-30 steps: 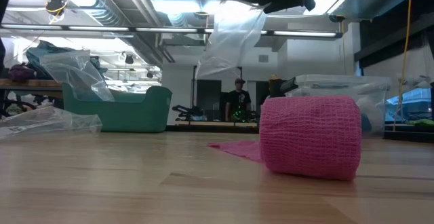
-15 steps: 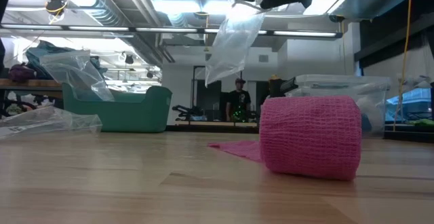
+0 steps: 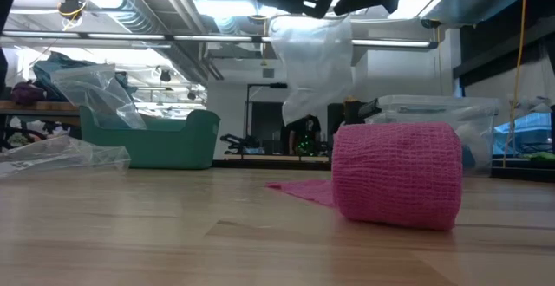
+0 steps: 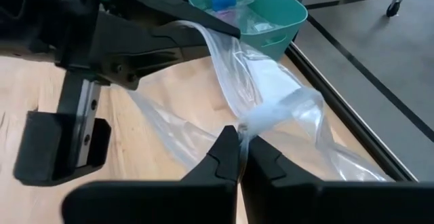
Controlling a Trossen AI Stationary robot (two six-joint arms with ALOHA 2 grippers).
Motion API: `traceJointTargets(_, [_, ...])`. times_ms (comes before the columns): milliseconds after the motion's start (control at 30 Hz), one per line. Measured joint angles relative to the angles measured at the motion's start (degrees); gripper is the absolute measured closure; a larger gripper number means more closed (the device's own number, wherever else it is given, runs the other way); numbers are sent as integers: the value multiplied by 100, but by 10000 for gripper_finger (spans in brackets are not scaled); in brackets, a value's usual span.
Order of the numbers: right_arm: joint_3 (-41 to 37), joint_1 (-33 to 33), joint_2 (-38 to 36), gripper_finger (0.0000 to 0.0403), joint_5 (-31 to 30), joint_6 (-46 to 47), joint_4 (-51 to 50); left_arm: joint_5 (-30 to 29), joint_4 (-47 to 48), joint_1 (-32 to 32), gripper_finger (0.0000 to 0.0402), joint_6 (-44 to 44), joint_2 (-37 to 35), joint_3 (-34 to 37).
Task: Roll bandage
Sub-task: Open the transparent zip bag
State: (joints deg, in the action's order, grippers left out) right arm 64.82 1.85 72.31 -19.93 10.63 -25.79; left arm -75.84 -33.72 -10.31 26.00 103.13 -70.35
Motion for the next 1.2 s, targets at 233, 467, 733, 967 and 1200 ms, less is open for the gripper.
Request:
traceJointTargets(233, [0, 0, 0, 399, -158, -44, -25, 411, -38, -14, 362, -160, -89, 0])
traceJointTargets(467, [2, 0, -25, 401, -493, -71, -269, 427, -19, -251, 272, -54, -431, 0])
traceJointTargets(733, [19, -20, -402, 401, -445, -306, -368, 498, -15, -719, 212, 679, -880, -2])
traceJointTargets(967, [11, -26, -476, 402, -406, -575, -115, 671, 31, -768, 195, 262, -938, -4])
traceJointTargets(1200, [-7, -55, -290, 402, -591, -619, -176, 2331, 42, -581, 176, -1197, -938, -4])
